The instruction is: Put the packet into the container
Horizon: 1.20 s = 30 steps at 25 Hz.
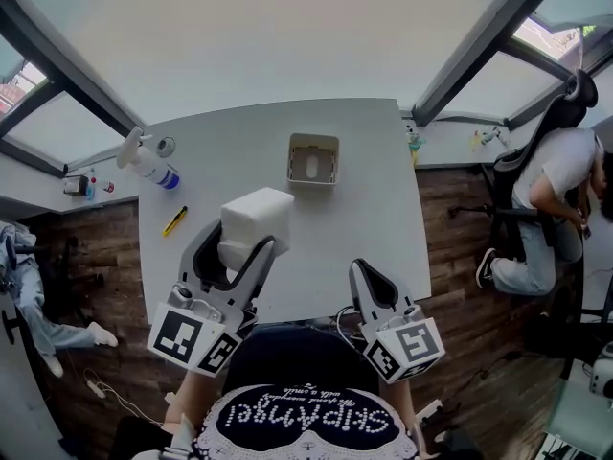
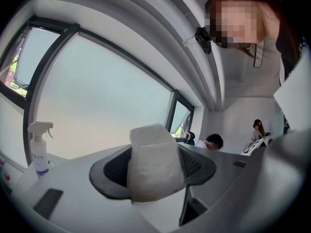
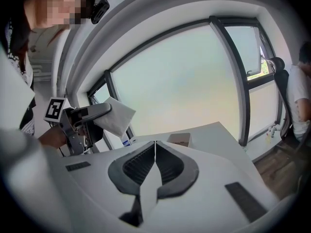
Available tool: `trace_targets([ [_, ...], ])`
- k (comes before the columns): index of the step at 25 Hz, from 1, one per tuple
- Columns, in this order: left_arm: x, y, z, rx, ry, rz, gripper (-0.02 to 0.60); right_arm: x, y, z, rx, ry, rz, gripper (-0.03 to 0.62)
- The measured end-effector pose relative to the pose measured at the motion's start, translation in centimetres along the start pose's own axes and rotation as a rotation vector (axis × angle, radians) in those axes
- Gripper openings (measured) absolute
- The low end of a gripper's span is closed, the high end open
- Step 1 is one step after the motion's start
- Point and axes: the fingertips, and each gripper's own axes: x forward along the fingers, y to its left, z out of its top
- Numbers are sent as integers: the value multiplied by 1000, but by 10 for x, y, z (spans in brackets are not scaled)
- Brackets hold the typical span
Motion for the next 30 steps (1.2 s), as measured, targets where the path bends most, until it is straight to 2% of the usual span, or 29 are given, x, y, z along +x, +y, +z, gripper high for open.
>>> trace_targets([
  [5, 7, 3, 2, 6, 2, -2, 278, 5, -2, -2, -2, 8, 11, 15],
  [10, 19, 6, 8, 41, -10, -3, 278, 12, 5, -12, 21, 70, 54, 15],
  [15, 38, 15, 9, 84, -26, 15, 278, 17, 6, -16, 26, 88, 82, 15],
  [24, 80, 18, -2, 102, -31, -5, 278, 18, 3, -26, 32, 128, 99, 15],
  [30, 110, 25, -13, 68, -7, -34, 278, 18, 2, -28, 45, 146, 95, 15],
])
